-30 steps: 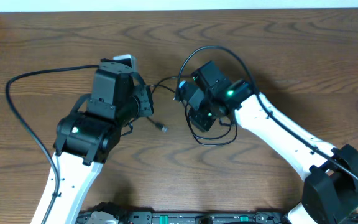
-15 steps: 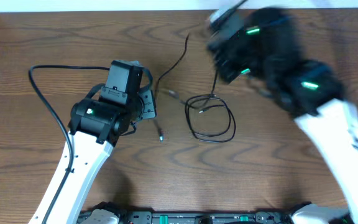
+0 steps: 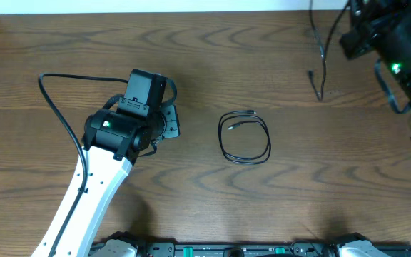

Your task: Untangle cables

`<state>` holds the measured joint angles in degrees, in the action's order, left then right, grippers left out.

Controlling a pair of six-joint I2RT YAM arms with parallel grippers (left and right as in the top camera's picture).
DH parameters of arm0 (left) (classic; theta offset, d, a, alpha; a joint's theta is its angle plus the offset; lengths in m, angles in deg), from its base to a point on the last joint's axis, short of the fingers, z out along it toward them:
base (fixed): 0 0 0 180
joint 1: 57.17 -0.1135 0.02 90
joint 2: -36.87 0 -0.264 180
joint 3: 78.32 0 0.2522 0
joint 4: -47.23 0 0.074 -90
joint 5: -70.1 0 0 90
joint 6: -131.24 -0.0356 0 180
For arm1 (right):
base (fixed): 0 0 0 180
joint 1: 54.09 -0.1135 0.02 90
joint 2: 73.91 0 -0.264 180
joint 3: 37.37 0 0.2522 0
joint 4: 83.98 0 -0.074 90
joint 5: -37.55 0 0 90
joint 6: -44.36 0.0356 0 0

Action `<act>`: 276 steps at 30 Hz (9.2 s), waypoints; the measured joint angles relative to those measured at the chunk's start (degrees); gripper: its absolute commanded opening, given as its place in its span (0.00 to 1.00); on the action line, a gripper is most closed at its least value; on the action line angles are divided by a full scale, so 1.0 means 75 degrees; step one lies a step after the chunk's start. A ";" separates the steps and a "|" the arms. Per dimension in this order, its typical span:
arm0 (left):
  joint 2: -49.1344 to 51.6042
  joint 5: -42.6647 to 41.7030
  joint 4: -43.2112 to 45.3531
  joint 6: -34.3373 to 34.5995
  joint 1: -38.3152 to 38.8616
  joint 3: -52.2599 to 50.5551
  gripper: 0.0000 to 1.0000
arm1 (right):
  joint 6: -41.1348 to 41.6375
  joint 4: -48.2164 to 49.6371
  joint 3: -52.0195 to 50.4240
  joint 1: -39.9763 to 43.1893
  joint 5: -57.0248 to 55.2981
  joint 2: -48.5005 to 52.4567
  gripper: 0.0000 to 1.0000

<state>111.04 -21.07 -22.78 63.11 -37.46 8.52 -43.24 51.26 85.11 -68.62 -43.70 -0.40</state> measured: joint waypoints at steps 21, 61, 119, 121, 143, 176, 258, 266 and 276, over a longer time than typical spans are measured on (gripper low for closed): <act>0.0000 -0.0003 -0.0393 0.0000 0.0000 0.0000 0.36 | 0.0813 -0.1550 -0.0026 0.4322 -0.1207 0.2247 0.01; 0.0000 -0.0006 -0.0417 0.0458 0.0000 0.0000 0.39 | 0.1233 -0.3646 -0.0017 0.6149 0.0548 0.4383 0.97; 0.4357 -0.1909 0.1128 -0.0498 0.1402 -0.0041 0.50 | -0.0452 0.0892 -0.6790 0.0117 0.2154 0.4348 0.23; 0.4357 -0.1877 0.1102 -0.0495 0.1402 -0.0041 0.44 | -0.0297 0.1250 -0.6968 0.0012 0.2154 0.4316 0.08; 0.3573 -0.1798 0.0501 -0.0743 0.0224 -0.0041 0.38 | -0.0175 -0.0458 -0.6283 -0.0154 0.3418 0.3066 0.01; 0.3552 -0.2267 0.0810 -0.0839 -0.0070 -0.0044 0.55 | 0.0306 -0.2148 -0.5619 -0.0096 0.0775 0.3013 0.38; 0.3552 -0.2291 0.0662 -0.0848 -0.0070 -0.0047 0.66 | 0.0982 -0.1440 -0.5977 -0.0050 0.1993 0.2407 0.21; 0.3552 -0.2611 0.0848 -0.0895 0.0061 -0.0052 0.68 | 0.0982 -0.1489 -0.5977 -0.0050 0.1973 0.2428 0.22; 0.3552 -0.2500 0.1757 -0.0898 0.0965 -0.0609 0.68 | 0.0982 -0.1926 -0.5977 -0.0050 0.1521 0.2430 0.21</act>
<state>137.68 -39.82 -9.60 56.38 -30.23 3.95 -35.88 36.81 40.29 -68.99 -32.29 17.83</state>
